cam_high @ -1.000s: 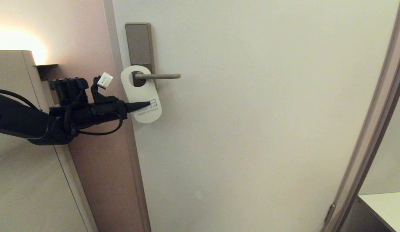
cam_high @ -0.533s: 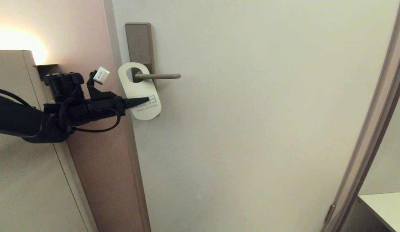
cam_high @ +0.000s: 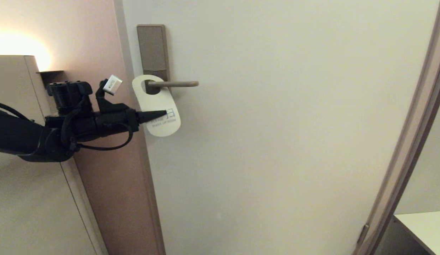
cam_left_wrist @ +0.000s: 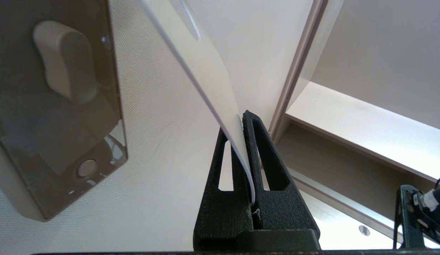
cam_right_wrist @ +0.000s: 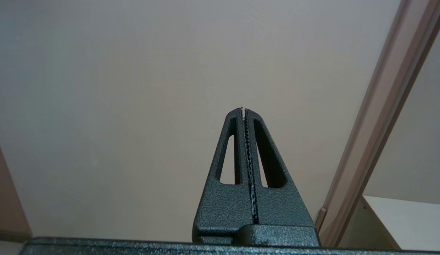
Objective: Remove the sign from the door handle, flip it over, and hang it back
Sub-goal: Take down the sign
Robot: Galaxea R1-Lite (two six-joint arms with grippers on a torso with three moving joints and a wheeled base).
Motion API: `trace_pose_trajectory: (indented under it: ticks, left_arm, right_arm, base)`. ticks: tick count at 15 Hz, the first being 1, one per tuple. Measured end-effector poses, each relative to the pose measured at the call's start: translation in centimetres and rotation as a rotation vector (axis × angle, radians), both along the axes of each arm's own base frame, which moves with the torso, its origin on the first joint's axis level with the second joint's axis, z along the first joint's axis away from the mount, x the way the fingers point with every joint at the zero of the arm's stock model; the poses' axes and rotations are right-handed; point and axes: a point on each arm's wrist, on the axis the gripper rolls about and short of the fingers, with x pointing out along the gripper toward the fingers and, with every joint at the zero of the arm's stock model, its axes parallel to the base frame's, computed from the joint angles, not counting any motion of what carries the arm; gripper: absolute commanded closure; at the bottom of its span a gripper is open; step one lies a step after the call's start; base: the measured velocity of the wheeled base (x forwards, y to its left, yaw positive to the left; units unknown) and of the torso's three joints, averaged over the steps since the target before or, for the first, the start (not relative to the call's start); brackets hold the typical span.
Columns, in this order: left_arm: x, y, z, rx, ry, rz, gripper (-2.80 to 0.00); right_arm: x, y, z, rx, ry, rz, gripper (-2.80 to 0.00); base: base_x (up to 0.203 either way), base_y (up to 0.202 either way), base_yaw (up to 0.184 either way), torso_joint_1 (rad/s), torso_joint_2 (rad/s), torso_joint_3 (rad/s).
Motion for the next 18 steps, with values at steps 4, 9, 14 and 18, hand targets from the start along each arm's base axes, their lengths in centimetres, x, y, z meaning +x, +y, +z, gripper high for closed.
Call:
trace_pose_trajectory:
  ticks: [4,9,14,18]
  left_arm:
    - [-0.2,0.1,0.2,0.001,-0.004,0.005,0.0]
    - [-0.5,0.2,0.8,0.009,-0.036,0.01,0.0]
    - [-0.8,0.0,1.2,0.025,-0.073,0.002,0.0]
    - [-0.8,-0.1,1.2,0.026,-0.073,0.0,0.0]
  right_arm:
    - [0.0,0.0,0.0,0.0,0.0,0.0,0.0]
    - [0.0,0.0,0.0,0.0,0.0,0.0,0.0]
    - [0.0,0.0,0.0,0.0,0.0,0.0,0.0]
    - [0.0,0.0,0.0,0.0,0.0,0.0,0.0]
  base:
    - [0.0,0.0,0.0,0.0,0.0,0.0]
    - [0.0,0.0,0.0,0.0,0.0,0.0]
    - [0.0,0.0,0.0,0.0,0.0,0.0]
    - [0.0,0.0,0.0,0.0,0.0,0.0]
